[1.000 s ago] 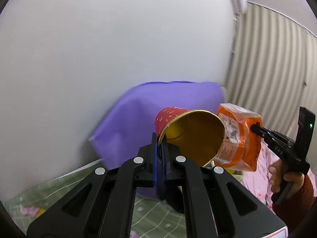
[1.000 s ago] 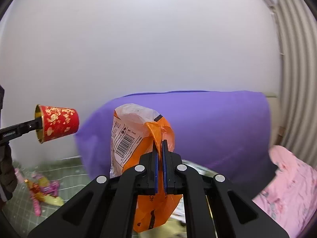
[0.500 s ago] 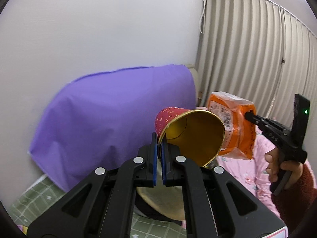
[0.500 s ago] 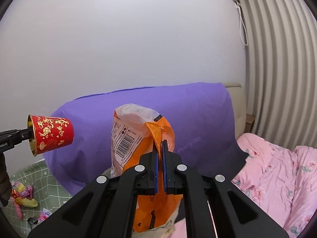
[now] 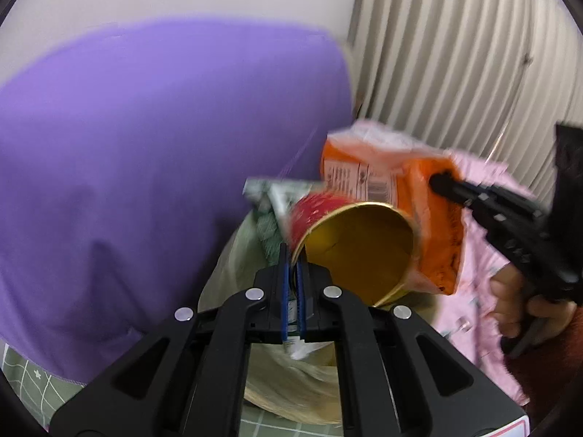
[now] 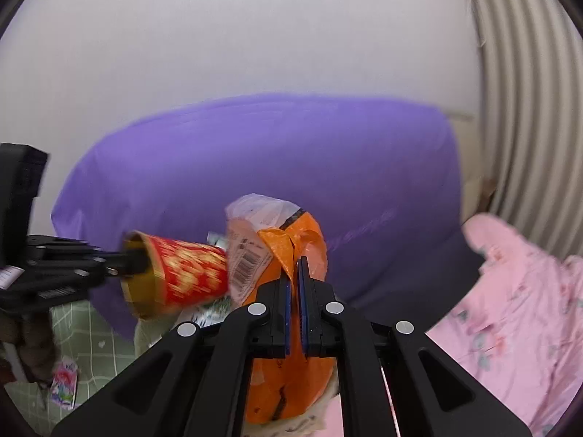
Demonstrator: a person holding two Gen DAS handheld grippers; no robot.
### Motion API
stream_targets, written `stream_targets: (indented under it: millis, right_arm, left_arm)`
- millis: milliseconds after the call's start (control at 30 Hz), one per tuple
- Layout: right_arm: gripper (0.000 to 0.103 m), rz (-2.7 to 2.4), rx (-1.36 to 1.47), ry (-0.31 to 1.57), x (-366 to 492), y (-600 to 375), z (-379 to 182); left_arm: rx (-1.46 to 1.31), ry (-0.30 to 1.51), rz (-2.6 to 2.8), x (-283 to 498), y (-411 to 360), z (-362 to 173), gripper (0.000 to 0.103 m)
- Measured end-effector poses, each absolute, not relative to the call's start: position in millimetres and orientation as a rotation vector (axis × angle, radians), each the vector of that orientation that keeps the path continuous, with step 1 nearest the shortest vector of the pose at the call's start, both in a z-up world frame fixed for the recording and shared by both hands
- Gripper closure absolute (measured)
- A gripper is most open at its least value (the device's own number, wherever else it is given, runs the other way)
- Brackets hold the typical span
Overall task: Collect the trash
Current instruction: 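Carry the red cup and orange bag with both grippers over the trash bag, then open both grippers to drop the cup and orange bag into the bag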
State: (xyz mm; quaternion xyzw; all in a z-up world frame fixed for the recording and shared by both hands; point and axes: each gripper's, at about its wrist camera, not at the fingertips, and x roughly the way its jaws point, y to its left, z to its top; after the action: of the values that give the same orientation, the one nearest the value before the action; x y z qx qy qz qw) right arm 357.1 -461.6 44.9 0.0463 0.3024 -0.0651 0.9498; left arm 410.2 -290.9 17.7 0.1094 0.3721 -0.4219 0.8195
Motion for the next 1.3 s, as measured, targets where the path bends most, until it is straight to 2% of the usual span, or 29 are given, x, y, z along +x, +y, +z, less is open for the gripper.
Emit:
stream_targets:
  millis: [267,533,1000,1067,1100,1133,1200,1267,1300]
  right_arm:
    - [0.097,-0.043,0.115,0.722,369,-458,-4]
    - [0.097,-0.038,0.111,0.755,361,-452,-7]
    - [0.097,-0.059,0.146,0.735,356,-456,3]
    - [0.096,-0.060,0.144,0.737,355,-454,4]
    - [0.096,-0.060,0.141,0.738,355,-453,5]
    - [0.094,-0.063,0.137,0.737,355,-451,6]
    - [0.084,-0.065,0.126,0.730,353,-448,9]
    - [0.060,-0.063,0.131,0.715,350,-444,13]
    - [0.057,-0.065,0.133,0.707,348,-442,16]
  left_arm:
    - [0.339,0.838,-0.908,399,-296,-22,0.099]
    - [0.314,0.890,-0.930,399,-291,-33,0.099]
    - [0.182,0.917,-0.975,414,-272,-17,0.099]
    - [0.158,0.925,-0.988,415,-267,-13,0.097]
    - [0.144,0.926,-0.994,415,-263,-11,0.092]
    - [0.133,0.921,-0.999,414,-262,-9,0.089]
    - [0.116,0.903,-1.009,412,-252,-2,0.081]
    - [0.110,0.887,-1.005,409,-243,5,0.074]
    - [0.107,0.878,-1.001,407,-238,9,0.073]
